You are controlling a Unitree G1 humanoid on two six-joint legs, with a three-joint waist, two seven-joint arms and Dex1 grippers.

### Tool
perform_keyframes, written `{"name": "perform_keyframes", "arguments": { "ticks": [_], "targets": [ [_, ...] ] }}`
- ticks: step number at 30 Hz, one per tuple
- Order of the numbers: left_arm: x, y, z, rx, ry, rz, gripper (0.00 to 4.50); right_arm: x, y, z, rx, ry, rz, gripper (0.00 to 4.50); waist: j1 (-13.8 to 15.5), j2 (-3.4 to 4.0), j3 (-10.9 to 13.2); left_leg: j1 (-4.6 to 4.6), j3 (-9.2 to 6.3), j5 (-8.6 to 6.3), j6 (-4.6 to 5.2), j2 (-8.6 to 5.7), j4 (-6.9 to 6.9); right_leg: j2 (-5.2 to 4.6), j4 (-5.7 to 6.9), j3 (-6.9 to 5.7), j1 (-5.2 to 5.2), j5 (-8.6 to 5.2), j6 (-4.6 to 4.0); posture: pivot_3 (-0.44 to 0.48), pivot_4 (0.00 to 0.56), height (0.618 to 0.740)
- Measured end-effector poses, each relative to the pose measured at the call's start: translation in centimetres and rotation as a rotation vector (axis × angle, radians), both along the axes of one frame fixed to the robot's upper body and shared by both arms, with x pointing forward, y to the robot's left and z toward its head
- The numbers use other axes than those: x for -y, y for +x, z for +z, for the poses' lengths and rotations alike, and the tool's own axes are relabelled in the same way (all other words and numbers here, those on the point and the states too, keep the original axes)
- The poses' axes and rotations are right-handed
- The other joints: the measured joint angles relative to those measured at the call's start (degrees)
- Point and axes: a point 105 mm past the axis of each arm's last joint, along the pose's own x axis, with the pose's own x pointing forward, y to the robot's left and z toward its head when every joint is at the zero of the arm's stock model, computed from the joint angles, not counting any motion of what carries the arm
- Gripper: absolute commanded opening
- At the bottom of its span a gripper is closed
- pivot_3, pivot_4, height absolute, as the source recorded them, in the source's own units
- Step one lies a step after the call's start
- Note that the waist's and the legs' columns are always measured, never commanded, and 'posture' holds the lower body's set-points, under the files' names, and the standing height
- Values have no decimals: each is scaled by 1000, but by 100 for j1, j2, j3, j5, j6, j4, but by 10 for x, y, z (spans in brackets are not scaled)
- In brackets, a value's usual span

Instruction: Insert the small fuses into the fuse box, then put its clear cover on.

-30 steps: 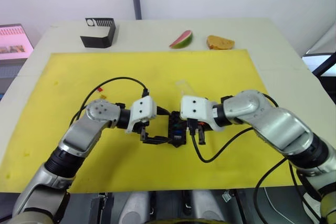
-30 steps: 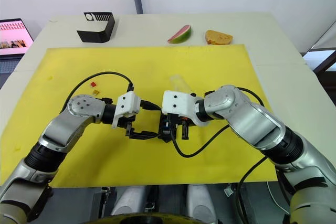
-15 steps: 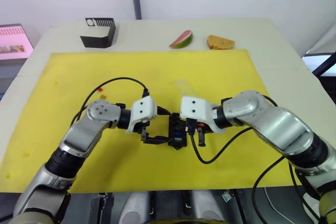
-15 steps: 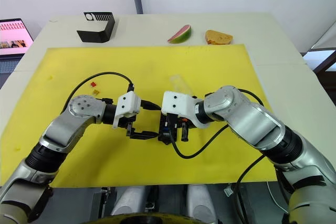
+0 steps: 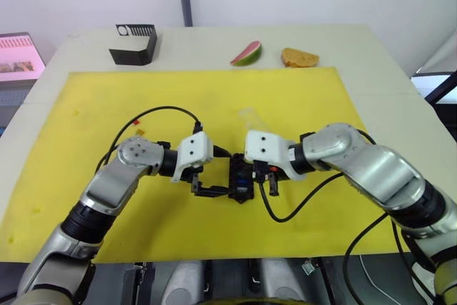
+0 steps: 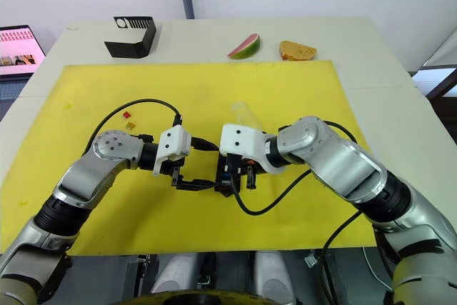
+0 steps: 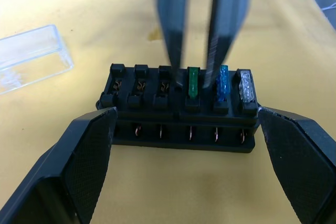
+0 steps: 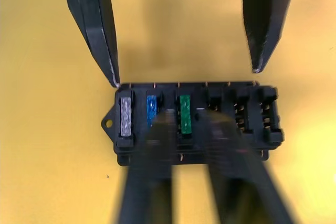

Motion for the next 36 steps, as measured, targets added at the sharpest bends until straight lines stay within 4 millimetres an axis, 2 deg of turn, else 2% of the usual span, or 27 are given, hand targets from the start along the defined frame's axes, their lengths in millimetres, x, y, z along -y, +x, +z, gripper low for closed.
{"name": "perform_keyframes", "arguments": {
  "ticks": [6,9,13,14,16,17,19,22,25,28,36],
  "targets": [
    [-4,0,-2,-13,13,-9,4500,6,5,21,31,64,-18,1852,4,0,0,0,0,-2,3,0,0,0,-1,0,1,0,0,0,150,740],
    [-6,-2,-3,-19,19,-19,4500,10,7,17,36,112,-25,1852,8,-1,0,0,0,-2,3,0,0,0,0,1,1,0,0,0,150,740],
    [-6,-2,-2,-21,19,-23,4500,7,4,9,26,271,-11,1852,8,-2,-1,0,0,0,0,0,0,1,4,1,0,0,0,0,150,740],
    [-6,-2,-2,-21,19,-24,4500,6,2,6,8,318,-8,1335,7,-2,-1,0,1,2,-3,-1,0,0,4,1,1,0,1,0,150,740],
    [-6,-3,-2,-22,19,-27,4500,5,-3,1,-9,378,-3,611,12,-2,-1,1,0,1,-2,-1,2,0,5,1,2,0,1,0,150,740],
    [-6,-3,-2,-22,19,-27,4500,7,-5,-4,-17,407,-10,20,22,-2,-1,1,0,1,-2,-1,2,0,4,0,3,0,1,0,150,740],
    [-7,-3,-2,-22,20,-26,4500,8,-7,-14,-40,441,-30,20,13,-2,-1,1,1,0,1,-2,3,0,5,1,3,0,1,0,150,740],
    [-7,-3,-2,-22,20,-27,4500,9,-6,-18,-39,473,-49,20,5,-2,-1,4,0,0,1,-2,4,2,8,1,3,0,1,0,150,740],
    [-7,-3,-2,-22,20,-28,4500,11,-4,-20,-17,472,-61,20,4,-2,-1,4,0,1,-1,-2,4,2,9,0,3,0,1,0,150,740],
    [-6,-3,-2,-21,20,-28,4500,13,-1,-34,-28,441,-89,20,17,-2,-1,4,1,1,-1,-2,5,2,8,0,4,0,1,0,150,740],
    [-6,-2,0,-15,20,-34,4500,14,-3,-37,42,402,-62,20,22,-4,-3,14,1,0,1,-3,6,3,8,0,17,0,1,0,150,740]
  ]
}}
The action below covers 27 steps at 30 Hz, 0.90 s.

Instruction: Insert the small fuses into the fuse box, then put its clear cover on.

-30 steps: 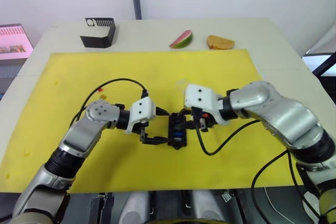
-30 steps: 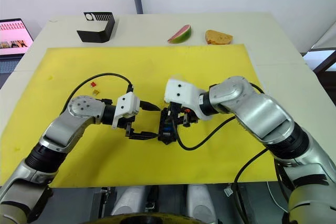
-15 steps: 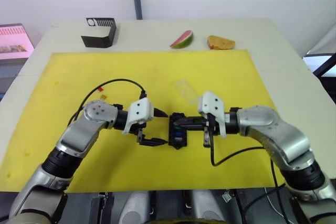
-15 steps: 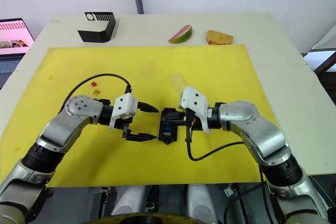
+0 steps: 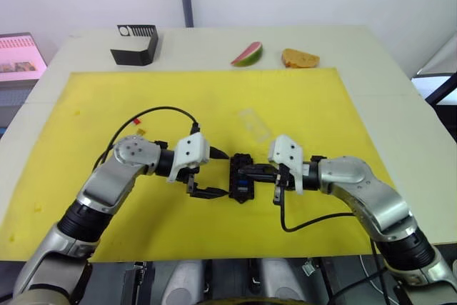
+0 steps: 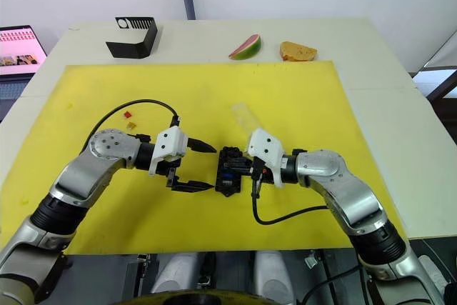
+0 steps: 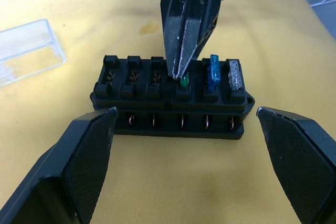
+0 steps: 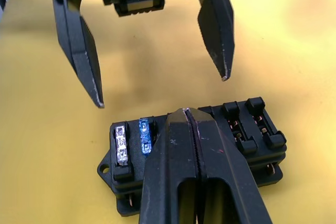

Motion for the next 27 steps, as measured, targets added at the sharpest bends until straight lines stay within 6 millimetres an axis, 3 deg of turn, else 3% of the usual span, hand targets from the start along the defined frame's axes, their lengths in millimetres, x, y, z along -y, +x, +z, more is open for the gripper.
{"name": "perform_keyframes", "arguments": {
  "ticks": [8,14,27],
  "targets": [
    [0,0,1,3,1,-3,4500,2,2,5,-29,44,-30,20,7,0,0,1,0,0,1,0,0,0,0,0,0,0,0,0,150,740],
    [2,2,2,2,-9,-5,4500,-1,-4,21,-32,103,0,20,13,0,0,1,0,-1,2,0,0,0,0,0,0,0,0,0,150,740],
    [2,2,2,14,-13,-8,4500,-3,-12,1,-48,-2,37,20,92,0,0,1,0,-1,2,0,5,2,1,0,2,0,0,0,150,740]
  ]
}}
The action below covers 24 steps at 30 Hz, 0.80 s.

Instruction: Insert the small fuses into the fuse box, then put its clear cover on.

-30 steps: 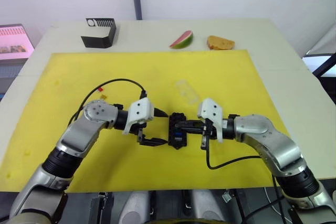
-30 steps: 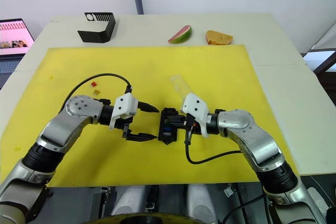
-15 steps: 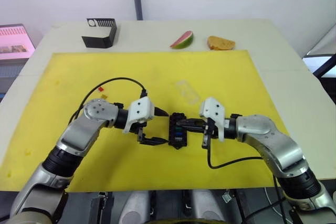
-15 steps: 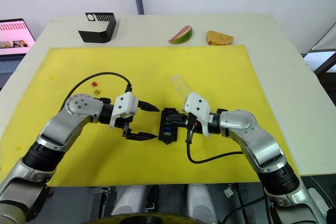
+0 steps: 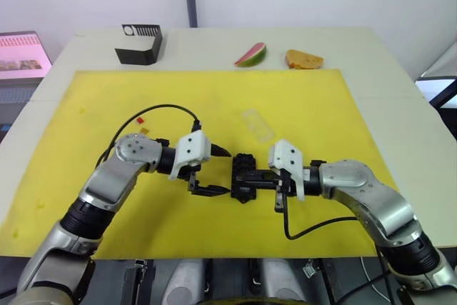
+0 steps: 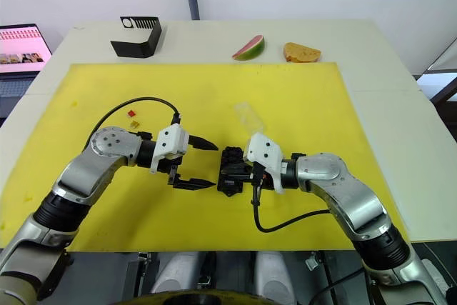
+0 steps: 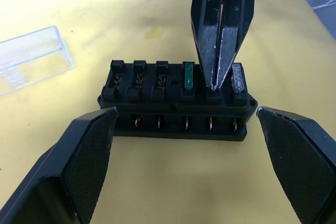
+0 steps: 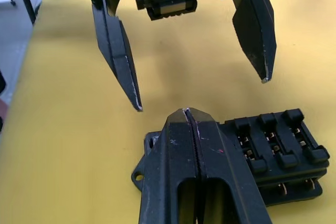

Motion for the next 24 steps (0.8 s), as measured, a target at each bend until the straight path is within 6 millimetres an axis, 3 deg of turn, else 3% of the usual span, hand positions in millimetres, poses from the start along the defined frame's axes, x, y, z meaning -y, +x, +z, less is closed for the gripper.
{"name": "perform_keyframes", "arguments": {
  "ticks": [11,15,19,23,24],
  "targets": [
    [-4,2,1,22,7,13,4500,-1,0,0,3,6,0,20,4,-2,-1,9,0,-1,1,0,1,0,-1,0,11,0,0,0,150,740],
    [-9,6,7,37,-13,51,4500,0,3,17,-19,94,-10,20,3,-2,-1,7,0,-1,2,0,1,0,-1,0,8,0,0,0,150,740],
    [-26,5,16,15,-71,143,4500,12,2,52,20,155,-12,20,2,-1,0,5,-3,-4,6,3,0,0,-2,0,6,0,0,0,150,740],
    [-65,1,24,-51,-159,355,4500,47,7,58,43,77,-114,20,2,-2,0,6,-3,-6,9,4,-1,-2,-5,2,6,0,0,0,150,740],
    [-77,-1,23,-71,-167,417,4500,57,10,56,32,64,-150,258,1,-1,0,7,-2,-6,9,4,-1,-3,-4,2,8,0,0,0,150,740]
  ]
}}
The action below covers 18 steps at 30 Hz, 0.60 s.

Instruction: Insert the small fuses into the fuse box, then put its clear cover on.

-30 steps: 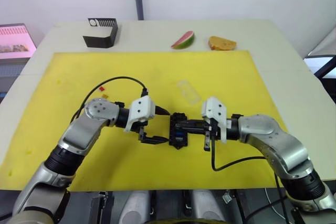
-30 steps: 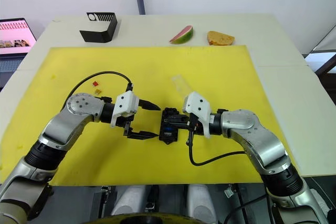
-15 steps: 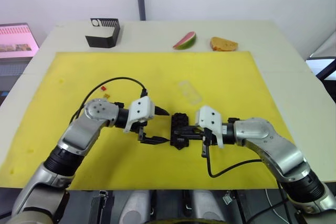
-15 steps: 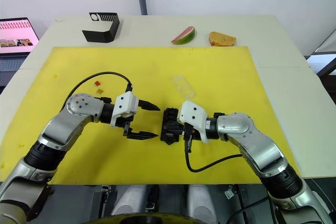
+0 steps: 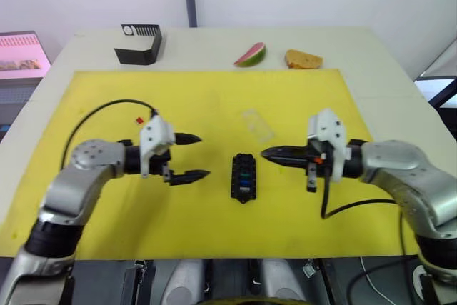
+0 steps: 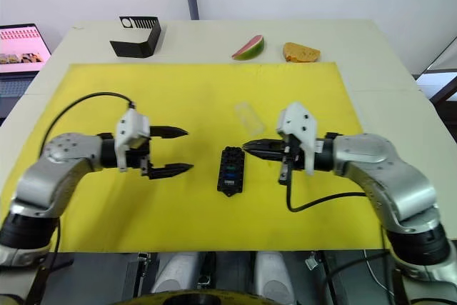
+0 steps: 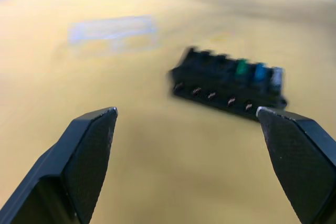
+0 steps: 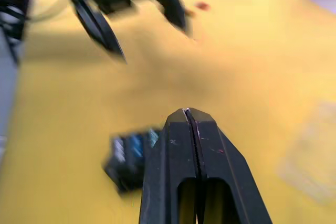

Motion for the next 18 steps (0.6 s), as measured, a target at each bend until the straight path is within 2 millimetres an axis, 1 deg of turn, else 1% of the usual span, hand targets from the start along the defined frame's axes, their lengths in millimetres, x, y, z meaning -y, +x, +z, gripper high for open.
{"name": "perform_keyframes", "arguments": {
  "ticks": [2,3,5,6,7,8,9,11,13,15,18],
  "targets": [
    [-22,-6,-6,-56,-24,111,4500,19,8,-5,-21,-22,-81,822,-2,1,0,1,1,0,0,0,0,-1,1,1,0,0,-1,0,150,740],
    [-31,-9,-9,-80,-37,161,4500,28,12,-7,-29,-31,-116,1265,0,1,0,1,1,0,0,0,0,-1,0,1,0,0,-1,0,150,740],
    [-55,-19,-16,-140,-72,283,4500,49,19,-10,-36,-57,-187,2330,-1,2,0,1,1,0,0,1,-1,-2,-1,1,1,-1,-1,0,150,740],
    [-70,-26,-22,-177,-90,357,4500,60,23,-10,-37,-68,-221,2891,1,2,0,1,1,0,0,1,-2,-3,-2,1,0,-1,-1,0,150,740],
    [-89,-36,-28,-219,-107,443,4500,73,27,-10,-37,-74,-266,3326,-19,2,0,1,2,-1,-1,1,-6,-3,-6,2,-1,-1,-2,0,150,740],
    [-105,-45,-33,-255,-113,512,4500,86,29,-11,-41,-85,-311,3923,-19,3,0,2,2,-1,-1,1,-10,-3,-8,2,0,-1,-2,0,150,740],
    [-122,-57,-39,-295,-132,590,4500,100,32,-11,-41,-96,-355,4432,-13,2,0,2,2,-1,-1,1,-10,-3,-9,2,-1,-2,-3,0,150,740],
    [-158,-81,-46,-352,-189,766,4500,126,35,-11,-35,-127,-436,4478,-11,3,0,6,3,-1,-1,1,-11,-4,-9,2,2,-3,-5,0,150,740],
    [-181,-96,-47,-374,-230,886,4500,139,37,-11,-28,-135,-477,4478,17,3,0,15,2,0,-2,2,-11,-6,-10,1,13,-13,-23,0,150,740],
    [-188,-100,-43,-386,-281,930,4500,139,38,-11,-24,-136,-471,4478,46,7,2,47,2,-2,-2,2,-11,-12,-12,0,47,-16,-29,0,150,740],
    [-183,-93,-28,-392,-397,909,4500,129,41,-4,1,-125,-441,4478,13,8,3,69,2,-6,2,2,-16,-13,-16,1,68,-17,-30,0,150,740]
  ]
}}
